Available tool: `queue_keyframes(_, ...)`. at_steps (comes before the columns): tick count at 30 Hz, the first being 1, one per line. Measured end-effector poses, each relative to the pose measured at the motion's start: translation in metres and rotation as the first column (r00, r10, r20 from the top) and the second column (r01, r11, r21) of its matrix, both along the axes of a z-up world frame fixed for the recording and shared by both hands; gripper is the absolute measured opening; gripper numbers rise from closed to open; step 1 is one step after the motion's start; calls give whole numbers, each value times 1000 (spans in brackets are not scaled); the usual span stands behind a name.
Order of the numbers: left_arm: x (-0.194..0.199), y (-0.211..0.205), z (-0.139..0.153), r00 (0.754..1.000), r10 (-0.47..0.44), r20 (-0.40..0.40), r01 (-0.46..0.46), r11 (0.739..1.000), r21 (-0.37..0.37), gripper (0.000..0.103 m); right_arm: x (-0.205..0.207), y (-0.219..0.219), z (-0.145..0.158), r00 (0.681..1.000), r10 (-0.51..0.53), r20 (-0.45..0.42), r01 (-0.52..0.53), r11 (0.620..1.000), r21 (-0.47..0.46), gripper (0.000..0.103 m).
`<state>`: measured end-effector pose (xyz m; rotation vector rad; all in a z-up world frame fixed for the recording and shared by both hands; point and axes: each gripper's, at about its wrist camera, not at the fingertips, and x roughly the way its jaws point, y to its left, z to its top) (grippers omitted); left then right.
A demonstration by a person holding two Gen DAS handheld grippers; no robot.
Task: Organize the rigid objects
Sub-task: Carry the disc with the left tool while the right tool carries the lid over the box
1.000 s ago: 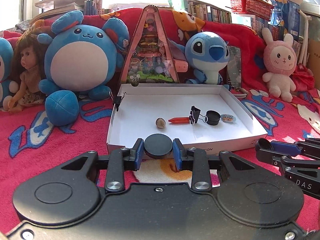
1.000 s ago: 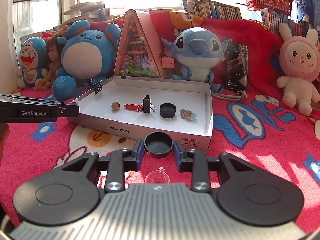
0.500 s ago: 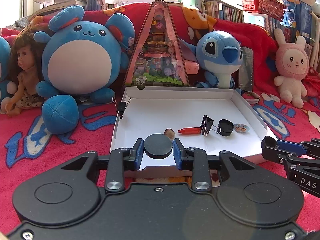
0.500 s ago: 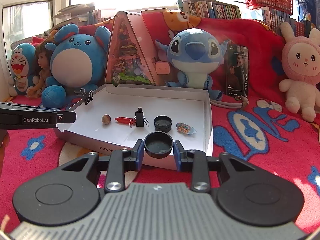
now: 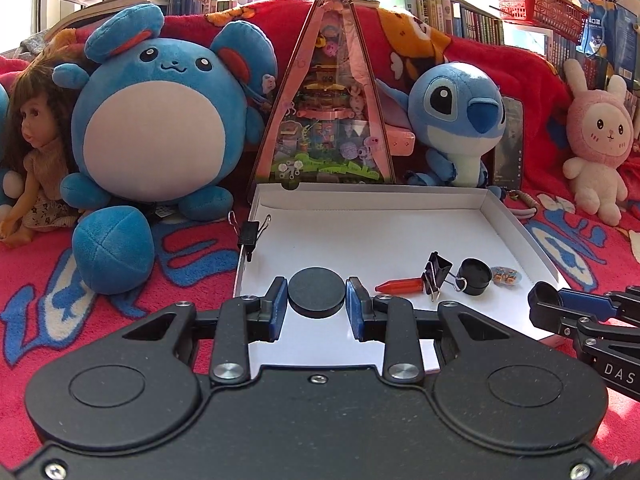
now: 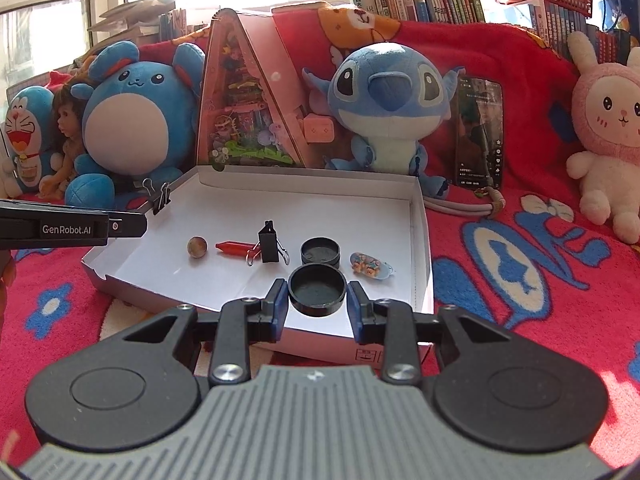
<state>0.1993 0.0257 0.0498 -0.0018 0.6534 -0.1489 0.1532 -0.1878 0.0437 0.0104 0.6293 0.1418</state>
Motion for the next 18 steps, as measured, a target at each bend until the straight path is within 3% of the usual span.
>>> queue_keyframes(6,16,-1,-8,1000,7,-27,-8,1000,-7,30,21,-2,0,999,-17,-28,17,1000,-2,36)
queue_keyframes(18,45,1,-25,993,42,-110,-46,998,-40,30,67,-13,-3,990,-57,-131,69,994,87,36)
